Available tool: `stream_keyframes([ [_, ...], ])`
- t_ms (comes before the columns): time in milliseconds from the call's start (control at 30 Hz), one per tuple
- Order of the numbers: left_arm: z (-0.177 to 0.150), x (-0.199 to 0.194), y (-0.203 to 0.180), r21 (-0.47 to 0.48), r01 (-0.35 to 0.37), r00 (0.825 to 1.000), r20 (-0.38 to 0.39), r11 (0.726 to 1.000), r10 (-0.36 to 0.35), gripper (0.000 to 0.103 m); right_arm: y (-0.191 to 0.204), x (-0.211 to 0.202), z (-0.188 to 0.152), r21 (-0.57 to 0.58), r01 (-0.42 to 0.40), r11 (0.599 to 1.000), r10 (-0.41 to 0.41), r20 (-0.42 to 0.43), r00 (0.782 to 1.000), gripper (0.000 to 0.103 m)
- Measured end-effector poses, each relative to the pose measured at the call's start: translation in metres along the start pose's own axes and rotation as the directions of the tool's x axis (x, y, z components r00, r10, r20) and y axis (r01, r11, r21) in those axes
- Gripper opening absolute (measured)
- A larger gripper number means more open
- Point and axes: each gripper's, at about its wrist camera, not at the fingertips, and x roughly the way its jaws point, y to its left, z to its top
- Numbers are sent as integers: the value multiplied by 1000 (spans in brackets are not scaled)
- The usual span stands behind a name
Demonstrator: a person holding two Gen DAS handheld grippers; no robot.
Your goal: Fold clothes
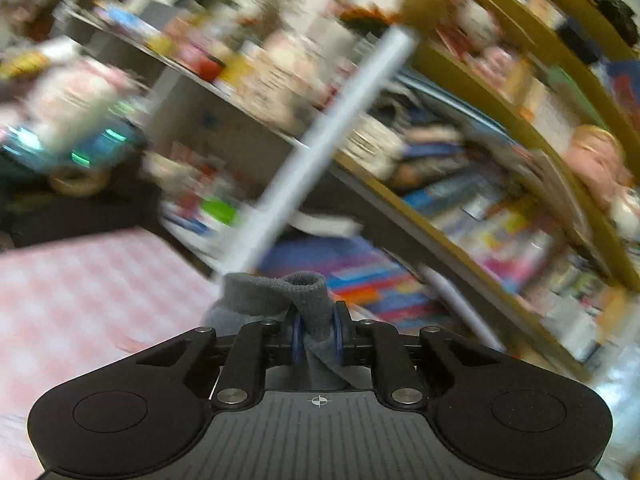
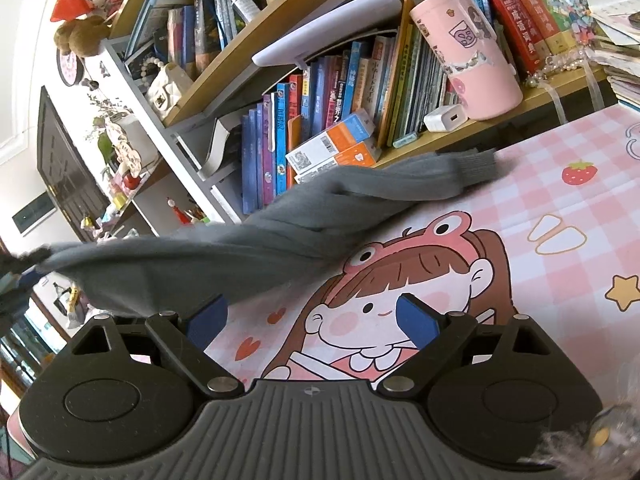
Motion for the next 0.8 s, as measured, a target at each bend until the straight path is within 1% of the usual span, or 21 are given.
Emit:
stream_keyframes([
  [33, 1, -3, 16, -8, -68, 998, -13, 998, 68, 17, 1, 0, 0, -5, -1, 1000, 1, -1, 1000, 92],
  [67, 1, -6, 32, -15, -136, 990, -26, 991, 135, 19, 1, 0, -1, -10, -1, 1000, 1, -1, 1000, 92],
  [100, -1, -7, 48, -28, -202, 978, -51, 979, 201, 19, 2, 0, -1, -14, -2, 1000, 2, -2, 1000, 92],
  [133, -5, -5, 65, -44, -267, 961, -85, 963, 263, 17, 3, 1, -1, -19, -2, 1000, 2, -2, 1000, 92],
  [167, -10, -4, 81, -59, -332, 938, -121, 941, 323, 18, 4, 1, -1, -24, -3, 1000, 3, -3, 1000, 92],
  [200, -12, -5, 90, -60, -365, 926, -127, 929, 355, 20, 4, 1, -2, -29, -3, 1000, 3, -4, 1000, 92],
  [233, -12, -8, 93, -52, -369, 926, -106, 928, 362, 27, 5, 1, -2, -34, -4, 999, 4, -4, 1000, 92],
  [267, -12, -12, 95, -44, -373, 926, -85, 927, 369, 40, 6, 1, -2, -37, -4, 999, 4, -6, 1000, 92],
  [333, -7, -18, 90, 12, -404, 914, -29, 915, 404, 54, 6, 3, -3, -40, -2, 999, 2, -13, 1000, 92],
  [367, -5, -21, 85, 47, -422, 906, 7, 905, 423, 55, 6, 3, -3, -41, -2, 999, 1, -16, 1000, 92],
  [433, -2, -24, 74, 87, -439, 898, 68, 894, 434, 55, 5, 4, -3, -40, -1, 999, 1, -22, 1000, 92],
  [467, -1, -25, 68, 100, -432, 901, 92, 896, 424, 55, 5, 4, -4, -39, -2, 999, 2, -23, 1000, 92],
  [500, 1, -22, 62, 110, -413, 909, 103, 904, 403, 55, 5, 4, -4, -39, -3, 999, 2, -24, 1000, 92],
  [533, 2, -16, 56, 125, -393, 919, 97, 911, 383, 55, 6, 4, -4, -41, -4, 999, 3, -24, 1000, 92],
  [600, -4, -3, 47, 167, -351, 936, 67, 921, 344, 55, 6, 4, -4, -44, -5, 999, 3, -26, 1000, 92],
  [667, -14, 14, 37, 216, -312, 949, 29, 925, 313, 55, 6, 4, -3, -44, -5, 999, 3, -26, 1000, 92],
  [733, -24, 30, 31, 243, -279, 957, -10, 929, 290, 55, 6, 4, -3, -44, -4, 999, 3, -27, 1000, 92],
  [800, -35, 42, 28, 245, -245, 963, -54, 938, 266, 55, 6, 4, -3, -44, -3, 999, 1, -29, 1000, 92],
])
